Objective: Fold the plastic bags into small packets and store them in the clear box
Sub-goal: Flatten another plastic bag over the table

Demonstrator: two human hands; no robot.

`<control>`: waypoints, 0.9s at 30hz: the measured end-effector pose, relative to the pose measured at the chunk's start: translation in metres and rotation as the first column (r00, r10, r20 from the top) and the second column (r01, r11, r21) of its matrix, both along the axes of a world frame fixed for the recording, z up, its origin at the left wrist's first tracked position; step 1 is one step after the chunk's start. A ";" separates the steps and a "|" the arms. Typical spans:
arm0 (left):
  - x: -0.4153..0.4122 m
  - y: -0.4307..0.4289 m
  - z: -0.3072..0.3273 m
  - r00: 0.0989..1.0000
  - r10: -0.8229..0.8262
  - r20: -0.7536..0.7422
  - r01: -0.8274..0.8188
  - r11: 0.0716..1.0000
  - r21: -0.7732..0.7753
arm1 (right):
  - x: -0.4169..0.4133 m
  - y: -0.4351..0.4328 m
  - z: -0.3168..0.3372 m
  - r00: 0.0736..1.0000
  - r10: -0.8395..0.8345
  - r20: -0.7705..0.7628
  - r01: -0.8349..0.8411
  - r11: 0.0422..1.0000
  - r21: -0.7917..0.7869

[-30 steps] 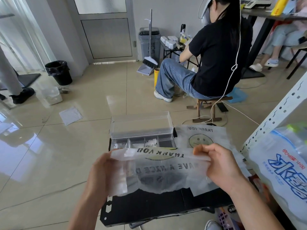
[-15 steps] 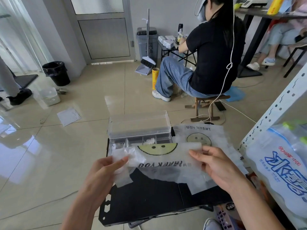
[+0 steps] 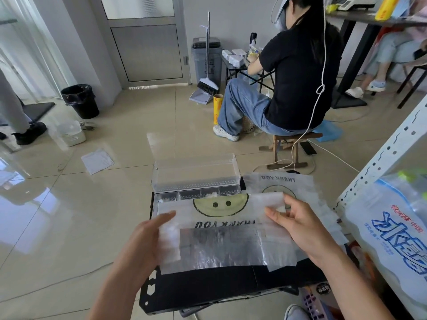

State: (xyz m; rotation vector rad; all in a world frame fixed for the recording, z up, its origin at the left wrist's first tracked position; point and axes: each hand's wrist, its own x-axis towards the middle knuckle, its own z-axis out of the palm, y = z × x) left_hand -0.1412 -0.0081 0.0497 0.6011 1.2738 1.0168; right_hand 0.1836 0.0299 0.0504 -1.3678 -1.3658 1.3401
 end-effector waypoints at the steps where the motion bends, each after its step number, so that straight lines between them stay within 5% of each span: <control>1: 0.000 -0.001 0.000 0.999 -0.013 -0.037 0.014 1.000 0.025 | 0.001 0.001 -0.002 1.000 -0.009 -0.009 0.009 1.000 0.006; 10: 0.003 -0.006 -0.004 0.969 0.042 -0.242 0.011 0.977 0.212 | 0.001 0.003 0.004 0.998 -0.046 -0.046 0.039 0.988 -0.149; 16: 0.001 -0.007 0.004 0.984 0.023 -0.174 0.022 0.967 0.252 | 0.006 -0.003 0.020 0.941 0.064 -0.332 -0.188 0.915 -0.356; 20: -0.007 -0.007 0.006 0.999 0.037 -0.032 -0.029 0.970 0.240 | 0.009 0.001 0.019 0.938 0.011 -0.347 -0.135 0.932 -0.335; 27: -0.013 -0.010 0.004 0.978 -0.207 0.004 0.199 0.949 0.244 | 0.009 0.007 0.015 0.893 -0.178 -0.413 0.011 0.927 -0.376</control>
